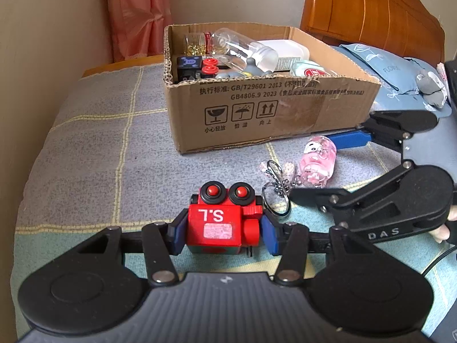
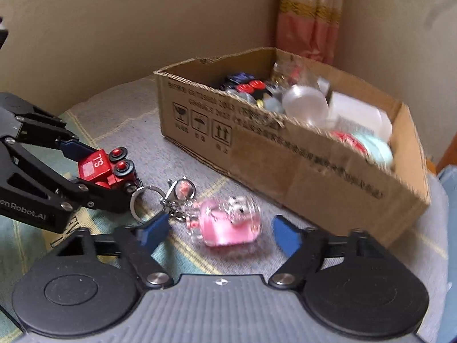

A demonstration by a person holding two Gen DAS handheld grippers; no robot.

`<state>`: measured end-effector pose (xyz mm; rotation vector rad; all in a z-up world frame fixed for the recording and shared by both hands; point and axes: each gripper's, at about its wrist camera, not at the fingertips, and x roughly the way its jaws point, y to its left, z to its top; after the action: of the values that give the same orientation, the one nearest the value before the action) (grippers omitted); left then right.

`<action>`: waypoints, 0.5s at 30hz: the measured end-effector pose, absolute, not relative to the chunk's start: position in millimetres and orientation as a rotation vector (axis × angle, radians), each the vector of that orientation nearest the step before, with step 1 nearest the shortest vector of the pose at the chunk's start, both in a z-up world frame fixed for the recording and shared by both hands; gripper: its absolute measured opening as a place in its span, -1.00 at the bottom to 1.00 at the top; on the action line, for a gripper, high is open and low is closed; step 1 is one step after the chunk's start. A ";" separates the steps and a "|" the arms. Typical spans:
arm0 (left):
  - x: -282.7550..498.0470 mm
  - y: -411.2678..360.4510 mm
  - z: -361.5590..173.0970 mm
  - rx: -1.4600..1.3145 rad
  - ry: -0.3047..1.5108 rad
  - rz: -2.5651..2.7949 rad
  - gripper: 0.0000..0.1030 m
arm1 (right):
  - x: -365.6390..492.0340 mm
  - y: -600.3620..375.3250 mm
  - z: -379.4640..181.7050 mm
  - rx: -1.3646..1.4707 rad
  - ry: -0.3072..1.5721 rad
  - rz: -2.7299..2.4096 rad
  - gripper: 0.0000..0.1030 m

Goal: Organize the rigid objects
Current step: 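Lift the toy robot with the left tool while the right tool grasps the pink keychain bottle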

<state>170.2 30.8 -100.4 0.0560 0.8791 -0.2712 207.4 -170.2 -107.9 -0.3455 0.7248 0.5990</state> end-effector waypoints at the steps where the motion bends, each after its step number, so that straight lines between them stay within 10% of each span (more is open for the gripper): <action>1: 170.3 30.6 -100.4 0.057 0.880 -0.270 -0.02 | 206.5 -168.1 -106.8 -0.362 0.718 0.598 0.36; 15: 167.0 29.7 -99.7 0.083 0.887 -0.250 -0.01 | 182.9 -187.9 -100.8 -0.320 0.744 0.529 0.12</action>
<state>167.0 29.7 -99.7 0.0830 0.8871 -0.2500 182.9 -187.9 -100.8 -0.3198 0.7438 0.5291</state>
